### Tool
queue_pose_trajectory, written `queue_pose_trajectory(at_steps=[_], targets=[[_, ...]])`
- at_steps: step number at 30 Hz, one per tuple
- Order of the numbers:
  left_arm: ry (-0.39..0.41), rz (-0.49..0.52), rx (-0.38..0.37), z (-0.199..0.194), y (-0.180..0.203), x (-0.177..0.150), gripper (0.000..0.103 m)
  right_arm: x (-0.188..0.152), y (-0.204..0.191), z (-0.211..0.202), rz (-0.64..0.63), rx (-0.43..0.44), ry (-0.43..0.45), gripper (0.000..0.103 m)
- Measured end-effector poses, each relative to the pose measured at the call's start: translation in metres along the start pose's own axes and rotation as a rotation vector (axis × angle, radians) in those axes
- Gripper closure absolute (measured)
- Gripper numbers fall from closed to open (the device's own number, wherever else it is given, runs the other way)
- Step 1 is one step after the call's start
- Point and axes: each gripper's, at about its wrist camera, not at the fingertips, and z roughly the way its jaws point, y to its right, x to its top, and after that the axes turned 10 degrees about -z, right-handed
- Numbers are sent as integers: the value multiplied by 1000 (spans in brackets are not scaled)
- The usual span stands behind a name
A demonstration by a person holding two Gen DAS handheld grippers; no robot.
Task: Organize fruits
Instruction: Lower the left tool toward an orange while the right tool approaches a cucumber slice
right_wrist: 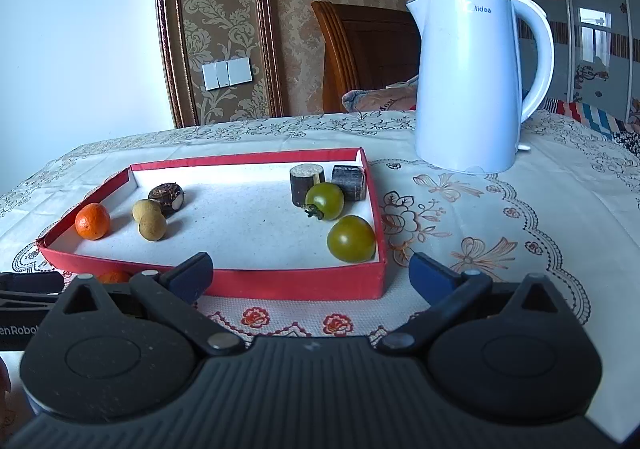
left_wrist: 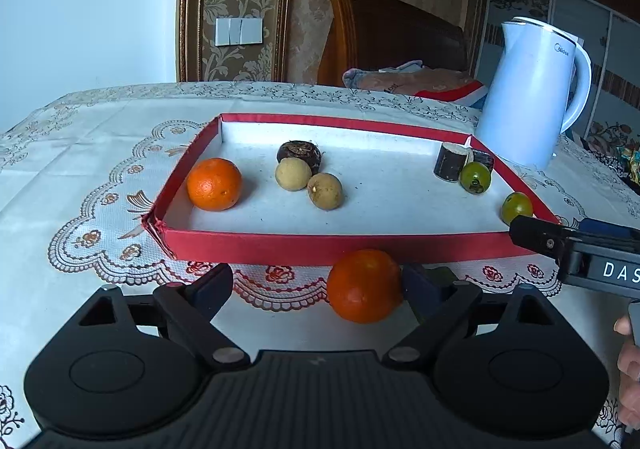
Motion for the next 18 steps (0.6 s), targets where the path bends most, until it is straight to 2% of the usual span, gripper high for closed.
queue_pose_trajectory(at_steps=[3, 7, 10, 14, 18], targets=[[73, 9, 59, -12, -6, -1, 5, 0, -3, 0, -14, 4, 0, 0], [147, -29, 173, -24, -19, -1, 6, 1, -11, -4, -67, 26, 11, 0], [125, -80, 166, -21, -28, 5, 7, 2, -24, -6, -124, 68, 2, 0], [131, -95, 190, -20, -31, 7, 7, 3, -38, -7, -178, 81, -9, 0], [95, -113, 184, -15, -34, 7, 7, 2, -48, -4, -199, 111, -49, 0]])
